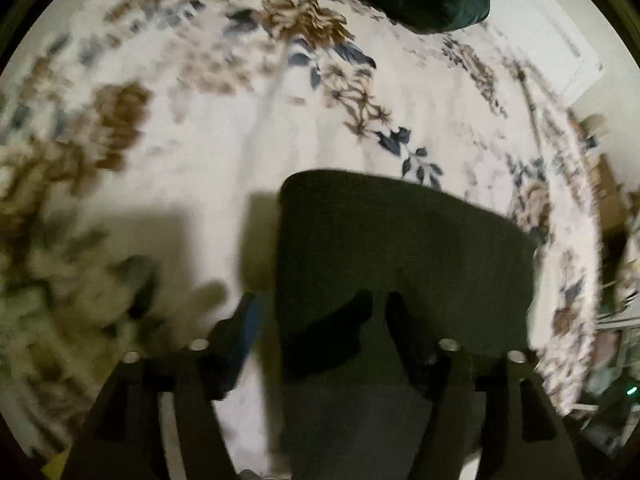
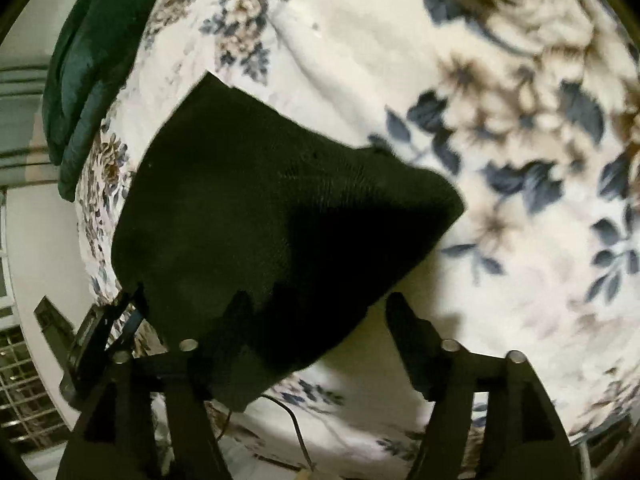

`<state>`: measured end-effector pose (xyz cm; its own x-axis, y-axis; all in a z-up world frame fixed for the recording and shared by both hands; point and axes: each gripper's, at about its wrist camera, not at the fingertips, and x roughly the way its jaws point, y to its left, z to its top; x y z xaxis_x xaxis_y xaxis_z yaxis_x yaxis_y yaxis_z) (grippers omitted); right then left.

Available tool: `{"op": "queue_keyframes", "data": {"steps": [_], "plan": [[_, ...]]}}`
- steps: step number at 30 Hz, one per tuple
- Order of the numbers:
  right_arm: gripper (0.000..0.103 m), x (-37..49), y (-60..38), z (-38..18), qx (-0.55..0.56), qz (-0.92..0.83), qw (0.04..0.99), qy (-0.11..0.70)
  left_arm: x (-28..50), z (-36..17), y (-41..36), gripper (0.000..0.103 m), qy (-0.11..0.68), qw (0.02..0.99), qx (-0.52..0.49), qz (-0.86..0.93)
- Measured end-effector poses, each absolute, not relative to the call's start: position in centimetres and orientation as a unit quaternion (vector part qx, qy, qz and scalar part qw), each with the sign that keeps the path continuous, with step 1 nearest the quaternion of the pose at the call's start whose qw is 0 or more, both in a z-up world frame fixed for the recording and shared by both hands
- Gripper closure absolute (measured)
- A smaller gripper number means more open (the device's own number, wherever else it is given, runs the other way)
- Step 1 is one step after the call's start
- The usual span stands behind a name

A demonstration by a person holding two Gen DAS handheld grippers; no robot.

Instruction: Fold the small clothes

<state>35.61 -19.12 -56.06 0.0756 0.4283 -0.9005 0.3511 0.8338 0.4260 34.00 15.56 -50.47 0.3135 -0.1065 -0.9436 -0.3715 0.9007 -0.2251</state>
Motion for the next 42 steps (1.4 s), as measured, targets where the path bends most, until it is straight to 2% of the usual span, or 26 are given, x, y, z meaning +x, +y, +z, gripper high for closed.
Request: {"op": "queue_keyframes", "data": {"steps": [1,3,5,6,10,15,17,25,32,36,39,42], "plan": [[0.031,35.5,-19.4,-55.4,0.279,0.026,0.681,0.677,33.2,-49.7,14.9,0.025,0.582,0.784,-0.198,0.086],[0.03,35.8,-19.5,-54.5,0.263,0.023,0.693,0.671,31.8,-48.9,14.2,0.023,0.587,0.783,-0.186,0.089],[0.03,35.8,-20.0,-53.9,0.249,0.017,0.702,0.668,30.2,-48.3,12.0,0.008,0.598,0.782,-0.16,0.078],[0.03,35.9,-20.3,-53.6,0.243,0.012,0.707,0.664,30.4,-48.6,11.1,0.005,0.603,0.78,-0.153,0.074],[0.03,37.3,-20.9,-53.8,0.23,0.0,0.715,0.66,30.3,-52.6,6.1,0.004,0.631,0.767,-0.105,0.053],[0.032,39.3,-20.5,-55.4,0.212,0.006,0.722,0.658,31.1,-57.4,4.4,0.0,0.651,0.753,-0.057,0.08],[0.043,39.9,-20.3,-56.1,0.213,0.01,0.719,0.662,31.2,-57.4,4.7,0.0,0.646,0.756,-0.066,0.085],[0.056,40.6,-19.8,-58.6,0.218,0.014,0.705,0.675,32.3,-57.7,6.0,0.0,0.651,0.749,-0.087,0.09],[0.084,41.0,-19.0,-59.1,0.205,0.019,0.71,0.674,33.0,-58.1,6.5,0.0,0.644,0.753,-0.094,0.102],[0.094,40.9,-18.5,-58.7,0.198,0.017,0.716,0.669,33.3,-58.4,6.2,0.0,0.63,0.762,-0.098,0.115],[0.096,40.5,-18.4,-57.8,0.195,0.013,0.729,0.656,33.8,-58.4,6.3,0.0,0.639,0.755,-0.096,0.113],[0.097,39.5,-18.5,-55.5,0.187,0.013,0.748,0.636,33.8,-56.1,7.4,0.0,0.632,0.757,-0.131,0.106]]}}
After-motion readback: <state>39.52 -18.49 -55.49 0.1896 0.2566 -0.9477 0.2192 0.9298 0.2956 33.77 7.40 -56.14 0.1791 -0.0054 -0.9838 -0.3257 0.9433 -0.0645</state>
